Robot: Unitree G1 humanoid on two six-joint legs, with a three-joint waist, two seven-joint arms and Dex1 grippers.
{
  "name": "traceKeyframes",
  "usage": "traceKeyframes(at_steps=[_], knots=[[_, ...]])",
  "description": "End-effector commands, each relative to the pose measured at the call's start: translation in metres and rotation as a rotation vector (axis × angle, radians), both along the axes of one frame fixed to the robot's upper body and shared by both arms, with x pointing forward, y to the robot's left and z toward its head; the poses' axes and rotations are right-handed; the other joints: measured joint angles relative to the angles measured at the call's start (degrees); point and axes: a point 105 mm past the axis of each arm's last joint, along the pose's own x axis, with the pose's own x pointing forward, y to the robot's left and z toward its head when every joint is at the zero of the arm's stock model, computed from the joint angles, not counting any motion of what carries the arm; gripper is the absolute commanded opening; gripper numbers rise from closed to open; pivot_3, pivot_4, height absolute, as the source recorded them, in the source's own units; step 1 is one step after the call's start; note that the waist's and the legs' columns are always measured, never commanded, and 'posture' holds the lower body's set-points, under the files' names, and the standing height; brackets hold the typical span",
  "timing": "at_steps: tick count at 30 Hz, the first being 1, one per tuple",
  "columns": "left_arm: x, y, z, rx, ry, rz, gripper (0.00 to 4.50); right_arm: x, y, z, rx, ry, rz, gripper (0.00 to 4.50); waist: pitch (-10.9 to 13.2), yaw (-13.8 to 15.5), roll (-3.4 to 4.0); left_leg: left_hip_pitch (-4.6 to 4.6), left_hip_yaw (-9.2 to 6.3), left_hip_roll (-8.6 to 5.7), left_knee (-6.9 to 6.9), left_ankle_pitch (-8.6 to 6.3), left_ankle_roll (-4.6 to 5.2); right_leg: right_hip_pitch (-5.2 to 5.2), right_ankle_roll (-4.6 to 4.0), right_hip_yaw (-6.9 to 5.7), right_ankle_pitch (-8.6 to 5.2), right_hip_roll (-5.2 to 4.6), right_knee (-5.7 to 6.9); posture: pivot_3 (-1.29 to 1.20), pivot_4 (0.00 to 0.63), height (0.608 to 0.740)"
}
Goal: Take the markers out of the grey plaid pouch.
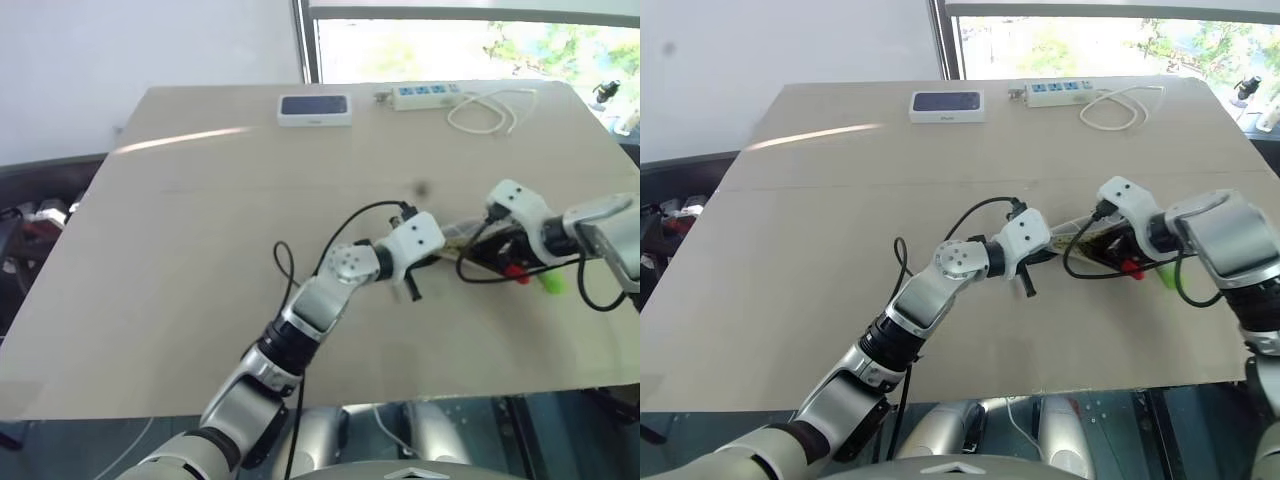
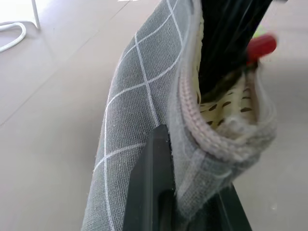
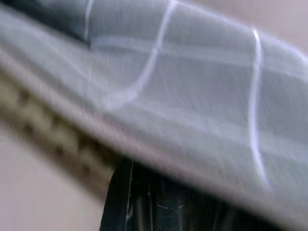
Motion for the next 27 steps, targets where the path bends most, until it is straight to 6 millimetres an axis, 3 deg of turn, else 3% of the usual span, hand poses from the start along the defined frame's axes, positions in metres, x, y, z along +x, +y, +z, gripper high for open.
traceKeyframes(at_steps=[1,11,16,21,27], knots=[[0.005,0.002,0.005,0.004,-0.064,0.01,0.0,-0.007,0.004,0.017,0.039,-0.02,0.071,0.34,0.0,-0.12,0.0,0.0,0.02,0.0,-0.01,0.0,0.0,-0.03,0.0,0.02,0.0,0.0,0.01,0.0,0.15,0.74],[0.029,0.027,0.006,0.006,-0.078,0.126,0.0,-0.017,-0.001,0.028,0.111,-0.117,0.153,0.34,-0.01,0.08,0.0,-0.01,0.02,0.01,0.01,0.0,0.0,-0.04,0.0,0.01,0.0,0.0,0.06,0.0,0.15,0.74],[0.04,0.05,0.011,0.005,-0.084,0.19,0.0,-0.02,-0.014,0.013,0.069,-0.167,0.171,0.34,0.0,-0.02,0.0,-0.01,0.03,0.01,0.04,0.0,0.0,-0.03,0.01,0.01,0.0,0.01,0.08,0.0,0.15,0.74],[0.043,0.079,0.015,0.013,-0.078,0.24,0.0,0.003,-0.041,-0.007,-0.001,-0.219,-0.038,0.34,-0.01,-0.19,0.0,0.04,0.15,0.02,0.07,0.01,-0.02,-0.09,0.0,0.1,0.0,0.03,0.24,0.0,0.15,0.74],[0.041,0.12,0.02,0.001,-0.058,0.314,0.0,0.013,-0.046,-0.008,0.039,-0.271,-0.113,3.21,-0.01,-0.14,0.01,-0.05,0.17,0.02,0.04,0.01,-0.02,-0.2,0.0,0.17,0.0,0.03,0.23,0.0,0.15,0.74]])
